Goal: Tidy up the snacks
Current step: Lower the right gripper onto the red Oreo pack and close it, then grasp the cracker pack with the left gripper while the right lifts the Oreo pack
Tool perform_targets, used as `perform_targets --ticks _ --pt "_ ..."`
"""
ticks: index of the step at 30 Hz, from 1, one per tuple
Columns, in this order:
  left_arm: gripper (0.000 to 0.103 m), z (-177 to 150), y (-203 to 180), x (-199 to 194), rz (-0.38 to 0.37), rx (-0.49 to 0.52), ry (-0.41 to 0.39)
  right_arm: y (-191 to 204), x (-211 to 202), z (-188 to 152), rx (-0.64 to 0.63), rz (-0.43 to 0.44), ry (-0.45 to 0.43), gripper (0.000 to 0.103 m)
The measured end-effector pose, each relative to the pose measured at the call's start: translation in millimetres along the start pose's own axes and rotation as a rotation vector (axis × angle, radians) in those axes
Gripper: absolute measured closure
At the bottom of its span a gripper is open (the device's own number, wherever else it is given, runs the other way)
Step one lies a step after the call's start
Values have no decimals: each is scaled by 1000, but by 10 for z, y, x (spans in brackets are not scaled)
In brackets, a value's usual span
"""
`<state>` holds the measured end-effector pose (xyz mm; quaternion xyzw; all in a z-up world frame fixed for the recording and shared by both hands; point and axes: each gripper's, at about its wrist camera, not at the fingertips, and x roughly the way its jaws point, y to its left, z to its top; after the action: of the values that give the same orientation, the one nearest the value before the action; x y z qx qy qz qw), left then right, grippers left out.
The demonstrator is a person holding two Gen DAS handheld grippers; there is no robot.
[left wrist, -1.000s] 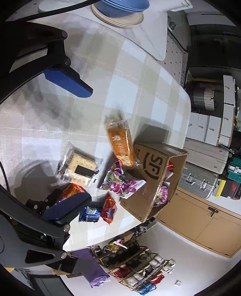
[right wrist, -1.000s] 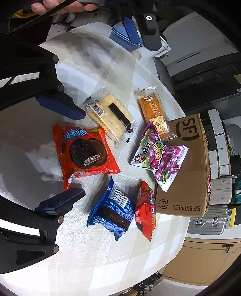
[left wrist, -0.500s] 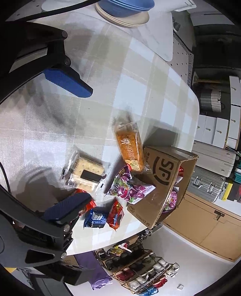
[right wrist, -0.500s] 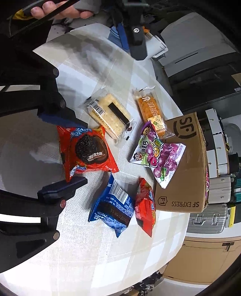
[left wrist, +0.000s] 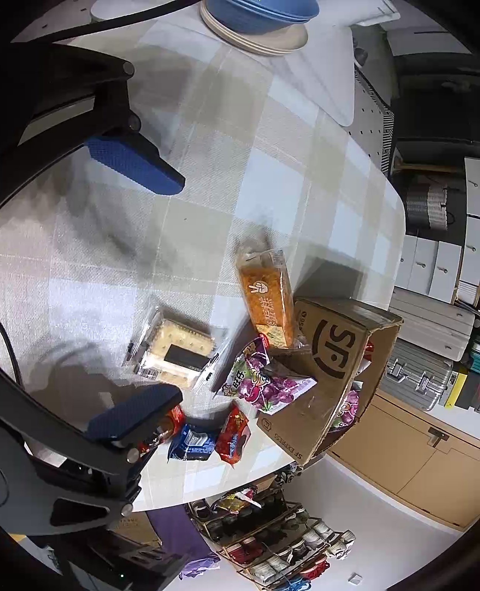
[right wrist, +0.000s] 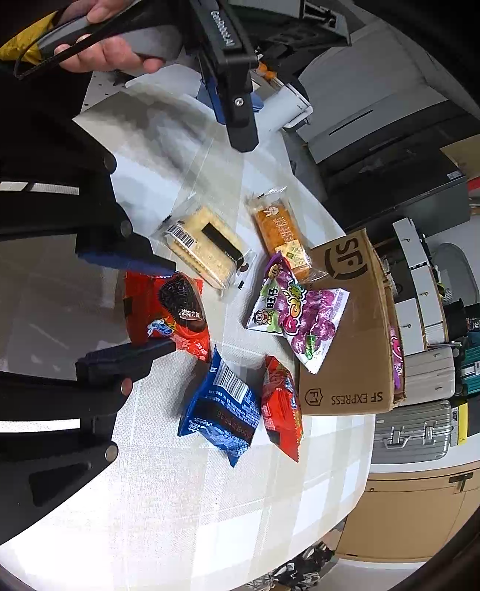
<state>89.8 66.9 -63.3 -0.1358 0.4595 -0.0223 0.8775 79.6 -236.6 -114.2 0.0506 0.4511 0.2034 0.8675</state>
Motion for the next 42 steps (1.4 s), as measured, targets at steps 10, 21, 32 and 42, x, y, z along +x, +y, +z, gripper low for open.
perform_targets --ticks 10,21,32,42 --pt "1 -43 -36 21 -6 7 15 23 17 -14 -23 -27 13 80" --pt "1 -44 -100 13 -22 24 22 273 305 74 -80 -62 65 52" --pt "1 -40 -20 17 -44 -1 53 66 373 159 97 68 73 50" --pt "1 -45 15 30 -40 -7 63 293 394 154 -40 -8 66 62"
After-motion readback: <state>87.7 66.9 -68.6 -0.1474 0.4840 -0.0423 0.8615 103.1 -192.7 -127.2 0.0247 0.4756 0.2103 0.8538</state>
